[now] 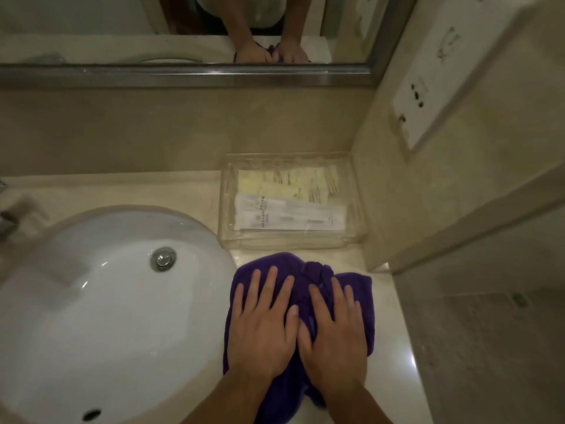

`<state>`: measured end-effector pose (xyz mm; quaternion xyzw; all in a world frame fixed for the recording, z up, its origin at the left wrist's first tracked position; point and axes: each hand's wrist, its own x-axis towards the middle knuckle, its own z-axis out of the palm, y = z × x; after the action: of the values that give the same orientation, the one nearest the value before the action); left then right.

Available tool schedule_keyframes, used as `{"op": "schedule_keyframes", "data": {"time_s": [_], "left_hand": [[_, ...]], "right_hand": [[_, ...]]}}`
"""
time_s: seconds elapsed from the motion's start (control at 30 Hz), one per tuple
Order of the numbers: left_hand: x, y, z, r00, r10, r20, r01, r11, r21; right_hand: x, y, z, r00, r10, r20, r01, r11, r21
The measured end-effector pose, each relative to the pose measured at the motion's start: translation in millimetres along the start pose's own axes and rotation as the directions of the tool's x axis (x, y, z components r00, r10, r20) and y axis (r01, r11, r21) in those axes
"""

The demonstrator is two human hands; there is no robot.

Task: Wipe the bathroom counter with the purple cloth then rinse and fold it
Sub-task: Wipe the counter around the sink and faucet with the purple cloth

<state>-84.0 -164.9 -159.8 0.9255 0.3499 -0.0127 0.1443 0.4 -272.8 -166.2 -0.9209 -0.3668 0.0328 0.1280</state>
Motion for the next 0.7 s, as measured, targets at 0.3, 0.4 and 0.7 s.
{"op": "schedule_keyframes", "data": {"time_s": [0.3,0.4,0.7], "left_hand": [[66,-14,-12,1.000,0.002,0.014,-0.001,0.999,-0.035],[67,-12,-13,1.000,0.006,0.006,-0.006,0.999,-0.038],[47,4,-6,1.000,0.026,-0.007,-0.026,1.000,-0.005]], "right_hand": [[65,-11,11,0.995,0.008,-0.098,-0.005,0.999,0.036],[67,-10,9,0.995,0.002,-0.101,0.003,0.999,0.049],[46,14,-4,0.999,-0.021,0.024,0.020,0.999,0.038]]}}
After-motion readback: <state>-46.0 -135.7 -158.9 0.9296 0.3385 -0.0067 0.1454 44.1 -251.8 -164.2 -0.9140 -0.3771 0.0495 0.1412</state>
